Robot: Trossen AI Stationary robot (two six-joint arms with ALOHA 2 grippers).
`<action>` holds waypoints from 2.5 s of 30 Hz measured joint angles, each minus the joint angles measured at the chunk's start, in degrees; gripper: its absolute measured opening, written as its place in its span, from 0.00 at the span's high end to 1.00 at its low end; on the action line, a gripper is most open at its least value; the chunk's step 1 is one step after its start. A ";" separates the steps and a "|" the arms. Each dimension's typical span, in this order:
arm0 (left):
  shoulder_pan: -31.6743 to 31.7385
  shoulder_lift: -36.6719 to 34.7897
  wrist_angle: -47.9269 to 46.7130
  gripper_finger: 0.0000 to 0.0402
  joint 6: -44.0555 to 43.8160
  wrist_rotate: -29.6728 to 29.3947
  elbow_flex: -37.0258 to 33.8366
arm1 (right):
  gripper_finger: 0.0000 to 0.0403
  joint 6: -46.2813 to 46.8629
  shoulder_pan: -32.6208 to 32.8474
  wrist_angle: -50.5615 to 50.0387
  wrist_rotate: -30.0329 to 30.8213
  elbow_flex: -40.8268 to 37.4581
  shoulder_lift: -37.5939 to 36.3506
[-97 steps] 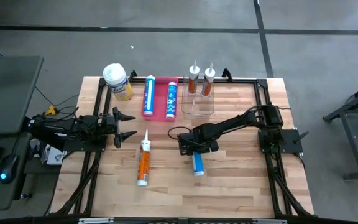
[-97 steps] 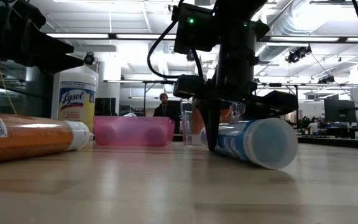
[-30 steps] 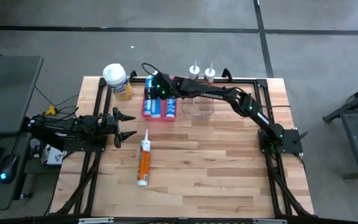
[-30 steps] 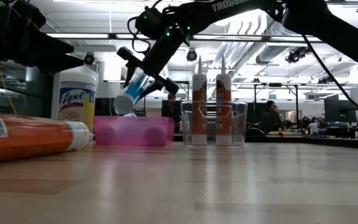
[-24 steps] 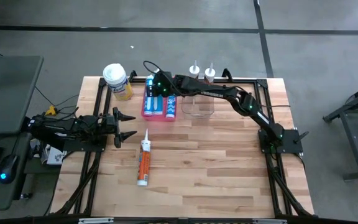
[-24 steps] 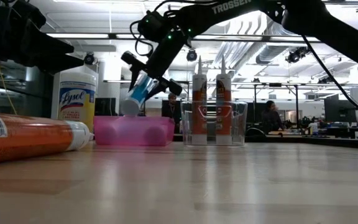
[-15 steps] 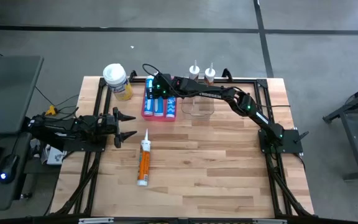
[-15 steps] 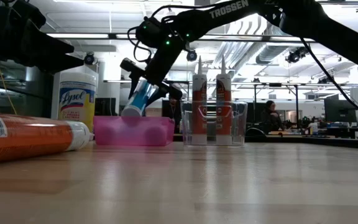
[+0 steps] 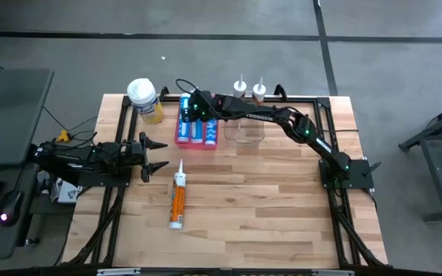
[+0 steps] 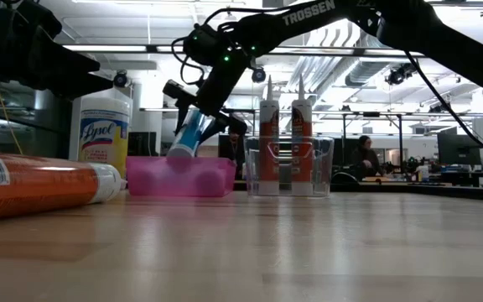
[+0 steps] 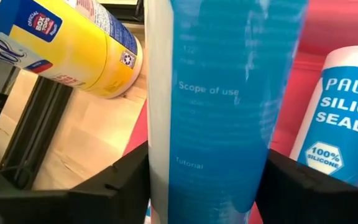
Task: Sort silicone sealant tubes
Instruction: Put the blue silicone sealant into the pink bin, then adjust the left blue silicone sealant in the red bin to align the position
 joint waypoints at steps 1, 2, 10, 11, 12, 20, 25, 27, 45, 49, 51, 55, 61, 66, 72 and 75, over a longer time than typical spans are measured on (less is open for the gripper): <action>0.01 0.00 0.00 0.21 0.01 0.00 0.00 | 0.41 -0.07 0.00 -0.03 -0.02 0.00 0.00; -0.01 0.00 0.00 0.21 0.01 0.00 0.00 | 0.37 0.02 0.00 -0.01 -0.02 0.01 0.00; 0.01 0.00 0.00 0.21 0.01 0.00 0.00 | 0.22 1.26 0.14 0.31 -1.12 0.02 0.00; -0.01 0.00 0.00 0.21 0.01 0.00 0.00 | 0.21 1.36 0.22 0.34 -1.30 0.02 0.00; 0.01 0.00 -0.02 0.21 0.01 0.00 0.00 | 0.21 1.39 0.31 0.40 -1.31 0.02 0.00; 0.01 0.00 0.00 0.21 0.00 0.00 0.00 | 0.21 1.43 0.90 2.01 -2.39 0.02 0.00; 0.01 0.00 -0.02 0.21 0.01 0.00 0.00 | 0.21 1.68 1.53 5.03 -3.06 0.02 0.00; 0.00 0.00 -0.02 0.21 0.00 0.00 0.00 | 0.20 2.32 1.56 5.63 -2.92 0.02 0.00; 0.00 -0.02 0.00 0.21 0.01 -0.01 0.00 | 0.20 -2.37 1.90 21.19 -8.60 -0.08 2.84; 0.00 -0.02 0.01 0.21 0.01 0.11 0.00 | 0.20 -1.26 1.67 22.98 -9.86 -0.03 3.71; -0.01 -0.02 0.01 0.21 0.01 0.09 0.00 | 0.20 -1.29 1.34 23.30 -10.06 0.02 4.10; -0.01 -0.02 0.00 0.21 0.01 -0.04 0.00 | 0.20 -0.41 0.56 24.76 -10.53 -0.02 5.67; -0.01 -0.02 0.00 0.21 -0.01 -0.03 0.00 | 0.20 1.03 -0.05 27.88 -11.21 -0.02 7.43; -0.01 -0.02 -0.02 0.21 0.01 -0.02 0.00 | 0.20 1.71 -0.78 27.83 -11.29 0.00 7.92; 0.00 -0.02 -0.02 0.21 0.00 -0.02 0.00 | 0.20 4.46 -1.35 24.41 -11.30 0.00 7.93; 0.01 -0.02 0.00 0.21 0.01 -0.02 0.00 | 0.20 5.29 -1.53 23.55 -11.74 0.00 7.93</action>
